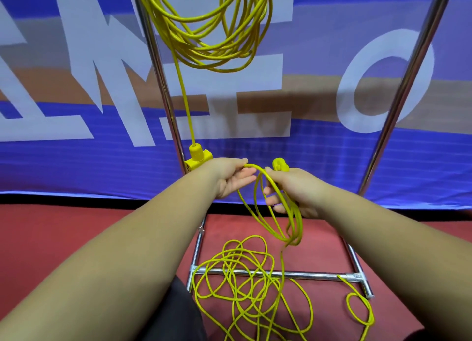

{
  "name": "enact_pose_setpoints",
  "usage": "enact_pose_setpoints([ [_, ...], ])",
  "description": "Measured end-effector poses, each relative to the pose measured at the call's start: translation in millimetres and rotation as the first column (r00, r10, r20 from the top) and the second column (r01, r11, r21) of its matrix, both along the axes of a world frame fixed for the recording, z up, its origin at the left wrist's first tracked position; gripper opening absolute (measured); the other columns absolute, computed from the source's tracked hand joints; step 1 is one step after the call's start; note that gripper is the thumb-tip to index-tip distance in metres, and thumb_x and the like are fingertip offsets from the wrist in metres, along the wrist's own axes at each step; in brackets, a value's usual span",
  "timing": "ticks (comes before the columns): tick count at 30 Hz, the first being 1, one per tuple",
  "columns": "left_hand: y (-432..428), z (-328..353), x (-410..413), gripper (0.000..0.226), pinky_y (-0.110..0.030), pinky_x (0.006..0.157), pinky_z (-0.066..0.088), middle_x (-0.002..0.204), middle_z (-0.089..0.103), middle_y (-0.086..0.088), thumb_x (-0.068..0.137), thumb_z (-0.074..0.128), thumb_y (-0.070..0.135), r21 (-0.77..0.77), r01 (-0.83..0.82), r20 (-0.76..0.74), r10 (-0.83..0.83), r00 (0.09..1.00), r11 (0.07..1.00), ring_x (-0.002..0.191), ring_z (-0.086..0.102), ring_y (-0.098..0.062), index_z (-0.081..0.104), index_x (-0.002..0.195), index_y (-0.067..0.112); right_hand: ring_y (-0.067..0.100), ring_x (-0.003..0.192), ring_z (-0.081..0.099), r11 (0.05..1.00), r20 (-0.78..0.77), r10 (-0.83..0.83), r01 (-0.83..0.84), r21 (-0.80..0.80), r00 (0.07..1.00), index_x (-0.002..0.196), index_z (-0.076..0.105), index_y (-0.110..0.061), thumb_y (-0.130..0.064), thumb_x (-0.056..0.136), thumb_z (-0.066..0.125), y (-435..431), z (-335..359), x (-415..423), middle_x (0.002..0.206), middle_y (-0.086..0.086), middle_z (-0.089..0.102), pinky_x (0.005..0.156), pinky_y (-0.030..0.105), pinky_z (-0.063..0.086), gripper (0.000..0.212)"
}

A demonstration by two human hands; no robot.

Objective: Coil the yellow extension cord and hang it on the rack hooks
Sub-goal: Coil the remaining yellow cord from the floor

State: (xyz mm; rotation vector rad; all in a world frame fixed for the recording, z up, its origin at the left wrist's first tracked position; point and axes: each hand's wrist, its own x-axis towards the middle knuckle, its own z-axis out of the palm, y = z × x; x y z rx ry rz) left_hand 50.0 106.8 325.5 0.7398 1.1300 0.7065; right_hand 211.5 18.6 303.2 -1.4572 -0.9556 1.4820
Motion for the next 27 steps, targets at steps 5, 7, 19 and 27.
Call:
enact_pose_setpoints([
  [5, 11, -6, -6, 0.012, -0.035, 0.059, 0.065, 0.104, 0.069, -0.015, 0.105, 0.058, 0.005, -0.016, 0.060, 0.030, -0.059, 0.998, 0.998, 0.086, 0.074, -0.022, 0.061, 0.109, -0.006, 0.011, 0.046, 0.044, 0.998, -0.041, -0.013, 0.015, 0.059, 0.999, 0.100, 0.071, -0.008, -0.048, 0.103, 0.062, 2, 5, 3, 0.064, 0.000, 0.052, 0.037, 0.021, 0.034, 0.041],
  [7, 15, -10, -7, 0.021, -0.036, 0.066, 0.066, 0.110, 0.071, -0.017, 0.107, 0.055, 0.009, 0.022, 0.156, -0.090, -0.153, 0.984, 0.988, 0.085, 0.077, -0.024, 0.059, 0.118, -0.007, 0.010, 0.045, 0.044, 0.996, -0.071, -0.047, 0.053, 0.077, 0.996, 0.098, 0.070, -0.009, -0.043, 0.103, 0.066, 3, 9, 4, 0.064, 0.000, 0.052, 0.038, 0.021, 0.035, 0.035],
  [19, -15, -63, 2, 0.051, -0.041, 0.099, 0.053, 0.138, 0.063, -0.006, 0.101, 0.067, 0.019, -0.402, 0.875, -0.733, -0.667, -0.131, 0.270, 0.128, 0.062, -0.028, 0.049, 0.149, 0.017, 0.003, 0.037, 0.033, 0.940, -0.419, -0.293, 0.339, 0.038, 0.859, 0.110, 0.068, -0.008, -0.047, 0.098, 0.070, 23, 31, 24, 0.057, -0.007, 0.040, 0.033, 0.017, 0.024, 0.041],
  [27, -28, -97, 21, 0.078, -0.036, 0.103, 0.050, 0.167, 0.032, 0.003, 0.099, 0.070, 0.027, -0.271, 0.954, -0.812, -0.563, -0.156, 0.127, 0.140, 0.049, -0.029, 0.025, 0.164, 0.031, 0.003, 0.037, 0.030, 0.948, -0.581, -0.203, 0.306, 0.084, 0.788, 0.098, 0.060, -0.016, -0.018, 0.101, 0.053, 16, 56, 36, 0.061, -0.008, 0.044, 0.031, 0.016, 0.023, 0.008],
])
